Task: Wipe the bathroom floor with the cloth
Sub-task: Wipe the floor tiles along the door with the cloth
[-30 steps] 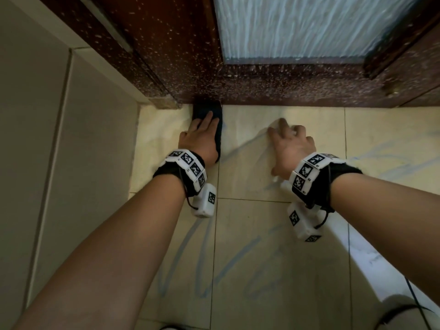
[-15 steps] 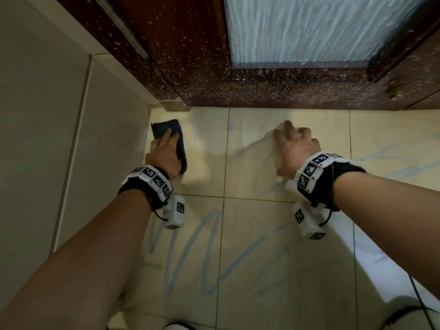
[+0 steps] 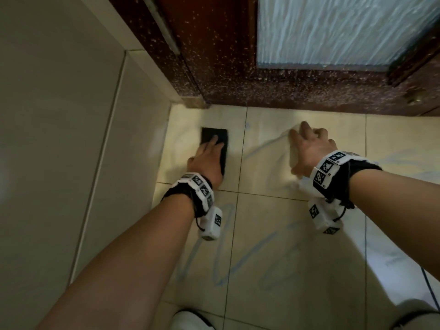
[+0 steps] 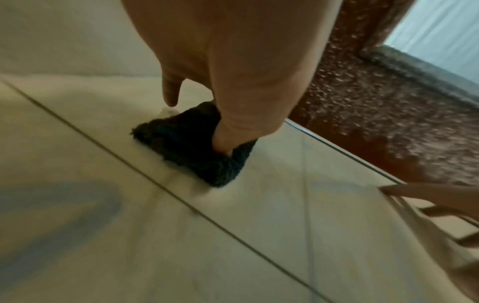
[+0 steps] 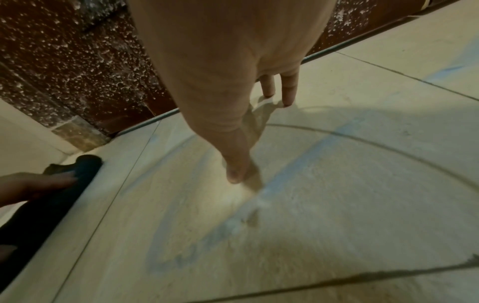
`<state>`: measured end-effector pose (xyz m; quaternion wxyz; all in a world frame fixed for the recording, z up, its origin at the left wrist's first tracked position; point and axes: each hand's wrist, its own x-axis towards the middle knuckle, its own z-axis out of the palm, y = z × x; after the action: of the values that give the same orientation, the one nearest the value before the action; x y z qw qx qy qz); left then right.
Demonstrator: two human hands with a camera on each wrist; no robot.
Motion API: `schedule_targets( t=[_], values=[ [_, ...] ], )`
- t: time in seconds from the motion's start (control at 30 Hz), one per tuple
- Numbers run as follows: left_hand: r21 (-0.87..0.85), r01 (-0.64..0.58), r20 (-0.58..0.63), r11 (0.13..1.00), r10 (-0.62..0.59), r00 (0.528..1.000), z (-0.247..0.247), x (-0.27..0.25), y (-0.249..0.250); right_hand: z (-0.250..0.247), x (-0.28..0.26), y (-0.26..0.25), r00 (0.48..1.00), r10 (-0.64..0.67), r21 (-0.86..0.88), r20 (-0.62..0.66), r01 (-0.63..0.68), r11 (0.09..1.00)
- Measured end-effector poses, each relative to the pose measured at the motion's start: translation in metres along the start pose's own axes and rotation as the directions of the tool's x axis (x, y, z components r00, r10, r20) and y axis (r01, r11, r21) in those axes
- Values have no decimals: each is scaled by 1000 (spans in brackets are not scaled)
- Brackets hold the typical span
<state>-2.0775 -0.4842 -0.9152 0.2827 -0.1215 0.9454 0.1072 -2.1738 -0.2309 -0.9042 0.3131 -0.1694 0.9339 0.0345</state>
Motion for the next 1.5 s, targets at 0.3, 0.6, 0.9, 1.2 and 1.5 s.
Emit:
schedule_targets(
  t=[0.3,0.6,0.9,1.2,1.5],
  values=[
    [-45,237,27,971,-236,971,-25,4,-61,2,-3,-5,1000,29,17,14,-29,999],
    [-193,310,-180,931,-344,922,-2,3,-42,20,-23,-2,995,41,140,-93,-28,990],
    [-306,355,-157,883,-415,896,-3,-2,-24,12,-61,64,991,127,193,-45,-117,974],
    [-735,218,-106,642,-427,898,-12,-22,58,11,-81,99,996,88,219,-25,-80,972],
    [-563,151,-201,812,-312,928,-11,-26,139,39,-121,154,981,188,370,54,-195,909]
  ],
)
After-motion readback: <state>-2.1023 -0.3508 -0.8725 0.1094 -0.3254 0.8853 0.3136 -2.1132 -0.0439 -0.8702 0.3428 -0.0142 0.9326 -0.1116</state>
